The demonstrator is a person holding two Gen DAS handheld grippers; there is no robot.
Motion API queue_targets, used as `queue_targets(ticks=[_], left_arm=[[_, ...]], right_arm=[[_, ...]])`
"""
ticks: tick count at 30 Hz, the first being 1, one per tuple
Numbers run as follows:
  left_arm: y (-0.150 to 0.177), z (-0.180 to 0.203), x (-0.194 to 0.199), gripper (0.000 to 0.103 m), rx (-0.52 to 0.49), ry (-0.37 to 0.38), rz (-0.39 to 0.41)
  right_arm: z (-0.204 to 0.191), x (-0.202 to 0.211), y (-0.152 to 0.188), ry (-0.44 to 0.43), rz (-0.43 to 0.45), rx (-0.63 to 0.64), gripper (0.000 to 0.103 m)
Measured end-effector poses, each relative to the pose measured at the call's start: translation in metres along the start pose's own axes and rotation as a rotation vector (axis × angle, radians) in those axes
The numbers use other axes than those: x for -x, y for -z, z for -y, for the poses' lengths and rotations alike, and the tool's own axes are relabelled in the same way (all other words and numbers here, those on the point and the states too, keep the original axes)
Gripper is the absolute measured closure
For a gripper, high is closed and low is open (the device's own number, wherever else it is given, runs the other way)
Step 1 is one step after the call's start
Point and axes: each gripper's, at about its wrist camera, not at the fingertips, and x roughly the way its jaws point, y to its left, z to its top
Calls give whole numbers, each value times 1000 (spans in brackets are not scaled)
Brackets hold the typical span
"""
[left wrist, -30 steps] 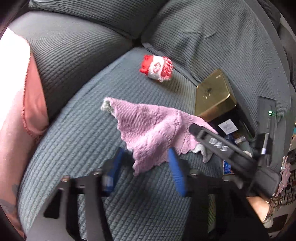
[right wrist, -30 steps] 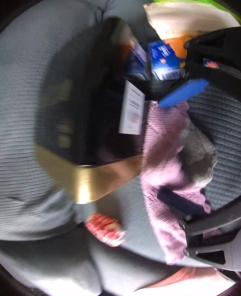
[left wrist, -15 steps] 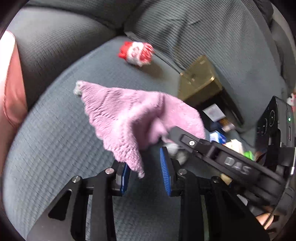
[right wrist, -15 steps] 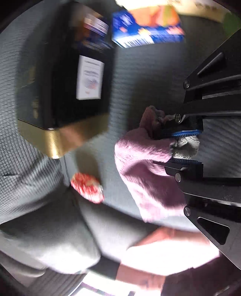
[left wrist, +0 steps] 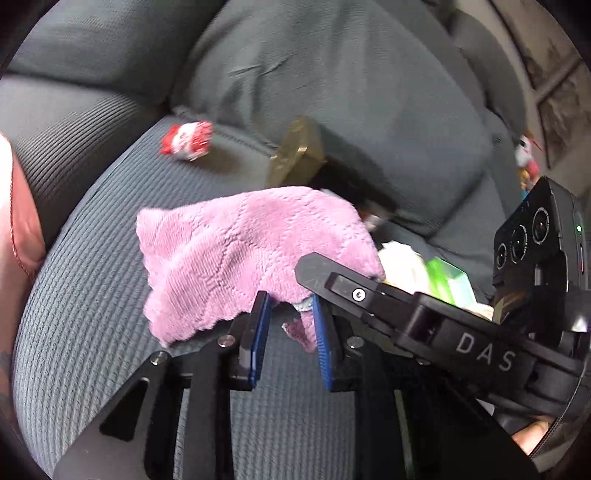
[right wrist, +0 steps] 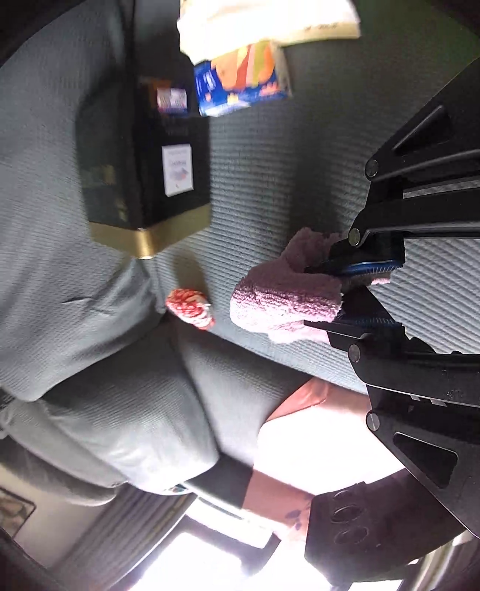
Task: Organize soft objects
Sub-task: 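Grasp the pink knitted towel with the right gripper while the left gripper closes on it, then carry the pink towel with both grippers over the green box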
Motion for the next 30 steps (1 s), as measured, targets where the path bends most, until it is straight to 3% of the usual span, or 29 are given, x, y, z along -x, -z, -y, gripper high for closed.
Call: queue_targets(ticks=[4,17,23,30], left_arm=[[12,23,21,83,-50,81,50],[19,66,50,83,-180,173,165],[12,83,48,83,-243,217,190],[14,131,39,83,-334,246,170]], right_arm=[[-5,21,1,-16,65,4,82],[-25,82,7,11,212,101,82],[-29,115,12,27,284,131,82],[-1,159,16,11,384,96,82]])
